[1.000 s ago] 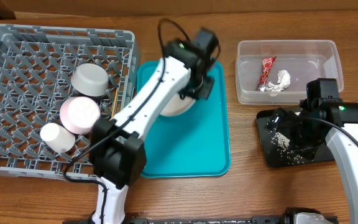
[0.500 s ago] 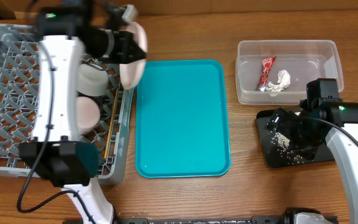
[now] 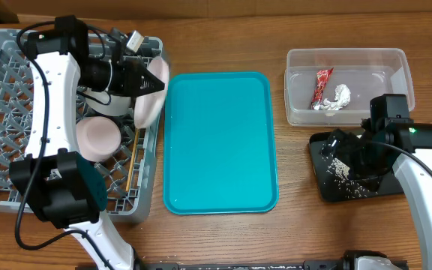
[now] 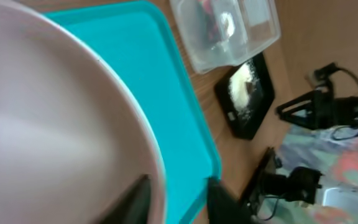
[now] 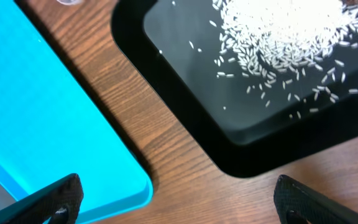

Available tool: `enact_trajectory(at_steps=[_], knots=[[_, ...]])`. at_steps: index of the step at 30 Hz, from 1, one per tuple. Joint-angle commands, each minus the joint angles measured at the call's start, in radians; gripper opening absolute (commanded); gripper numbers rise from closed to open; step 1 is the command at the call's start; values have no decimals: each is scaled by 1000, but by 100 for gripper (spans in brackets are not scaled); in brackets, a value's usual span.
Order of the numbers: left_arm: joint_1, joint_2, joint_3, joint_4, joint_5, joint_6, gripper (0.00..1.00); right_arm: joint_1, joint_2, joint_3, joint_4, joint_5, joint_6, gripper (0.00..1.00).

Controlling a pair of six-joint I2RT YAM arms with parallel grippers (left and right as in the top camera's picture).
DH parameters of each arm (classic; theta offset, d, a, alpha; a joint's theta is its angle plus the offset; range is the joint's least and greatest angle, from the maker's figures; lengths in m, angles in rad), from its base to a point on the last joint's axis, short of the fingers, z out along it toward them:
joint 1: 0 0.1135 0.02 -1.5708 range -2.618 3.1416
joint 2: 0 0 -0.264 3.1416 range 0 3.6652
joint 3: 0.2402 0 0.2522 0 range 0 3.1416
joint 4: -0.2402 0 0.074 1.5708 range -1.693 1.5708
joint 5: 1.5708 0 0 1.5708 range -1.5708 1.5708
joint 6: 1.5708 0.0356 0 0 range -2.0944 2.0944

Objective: Sort waste into correct bins and load items into the dishwasher

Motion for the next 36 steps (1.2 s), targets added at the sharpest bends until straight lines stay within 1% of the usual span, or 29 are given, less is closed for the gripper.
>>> enact_trajectory(at_steps=[1,2,3,4,5,7,8,10,11,12,13,14,15,17,18,20,23,27,28,30,32,33,36], knots=[[60,7,11,5,-73,-64,66,12,-1,24,34,-4,-27,100],[79,3,19,2,-72,-87,76,23,-1,24,54,-15,-27,100],[89,-3,27,-4,-72,-90,87,37,-1,24,81,-26,-32,100],[95,-11,38,-13,-73,-90,96,49,-1,24,109,-38,-56,100],[97,-22,48,-17,-73,-90,100,69,-1,24,159,-47,-84,100],[93,-65,66,-14,-104,-95,100,112,-1,26,259,-77,-129,100],[91,-85,68,-6,-143,-117,100,132,-1,27,302,-90,-154,100],[82,-124,68,19,-272,-196,100,172,-1,28,383,-96,-204,100],[72,-151,68,34,-419,-283,100,206,-1,27,440,-95,-269,100],[65,-168,68,40,-529,-365,100,226,-1,27,474,-95,-309,100],[55,-186,68,30,-689,-497,100,250,-1,27,515,-83,-338,100],[47,-194,68,5,-768,-556,100,260,-1,28,528,-60,-337,100],[43,-195,68,-22,-790,-571,100,266,1,28,528,-42,-335,100],[40,-193,67,-96,-792,-572,100,266,5,28,483,-18,-321,100],[40,-191,61,-148,-797,-572,100,263,6,28,417,-11,-307,100],[40,-191,48,-199,-808,-572,100,257,4,28,334,-12,-307,100],[34,-220,-2,-211,-804,-560,100,251,-13,27,220,-3,-306,100],[31,-331,-128,-198,-805,-535,100,251,-89,23,167,67,-277,100],[30,-365,-164,-182,-802,-529,100,251,-111,19,167,71,-277,100],[26,-481,-279,-114,-801,-512,100,251,-216,-7,172,84,-278,100],[26,-627,-402,-22,-783,-507,100,251,-323,-42,179,98,-281,100],[26,-818,-543,99,-743,-470,100,251,-492,-99,195,109,-281,100],[25,-1059,-724,278,-739,-446,100,251,-673,-138,200,139,-281,100]])
